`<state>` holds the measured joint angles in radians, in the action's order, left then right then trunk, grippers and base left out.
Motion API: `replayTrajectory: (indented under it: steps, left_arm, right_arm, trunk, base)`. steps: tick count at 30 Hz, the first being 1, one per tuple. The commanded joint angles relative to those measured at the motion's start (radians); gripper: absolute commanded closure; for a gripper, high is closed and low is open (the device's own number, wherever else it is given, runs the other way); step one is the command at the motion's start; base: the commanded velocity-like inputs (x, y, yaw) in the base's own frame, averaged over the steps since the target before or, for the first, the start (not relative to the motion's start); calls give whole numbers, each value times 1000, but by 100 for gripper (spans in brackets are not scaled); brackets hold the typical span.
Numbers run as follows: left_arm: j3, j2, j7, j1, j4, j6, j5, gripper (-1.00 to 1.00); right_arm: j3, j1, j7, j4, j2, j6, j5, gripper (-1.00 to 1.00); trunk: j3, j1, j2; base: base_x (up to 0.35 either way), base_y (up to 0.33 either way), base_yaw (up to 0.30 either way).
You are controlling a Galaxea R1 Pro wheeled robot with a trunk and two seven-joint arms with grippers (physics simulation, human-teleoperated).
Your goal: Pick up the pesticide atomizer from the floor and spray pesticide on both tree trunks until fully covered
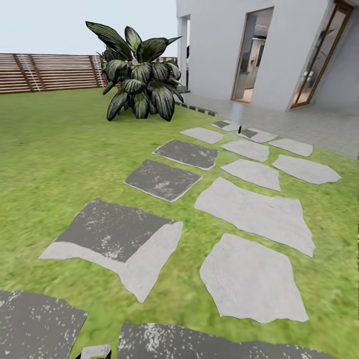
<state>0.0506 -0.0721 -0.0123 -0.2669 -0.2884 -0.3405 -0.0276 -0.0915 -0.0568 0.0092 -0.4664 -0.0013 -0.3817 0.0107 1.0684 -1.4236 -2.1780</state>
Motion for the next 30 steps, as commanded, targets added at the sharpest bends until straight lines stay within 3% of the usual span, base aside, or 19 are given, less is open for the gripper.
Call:
replayTrajectory:
  steps: [1,30]
  left_arm:
    - [0,0,0,0,0,0,0,-100]
    - [0,0,0,0,0,0,0,-100]
  right_arm:
    - [0,0,0,0,0,0,0,-100]
    - [-1,0,2,2,1,0,0,-100]
  trunk:
    - [-1,0,0]
    - [-39,0,0]
  base:
    - [339,0,-198]
    - [339,0,-197]
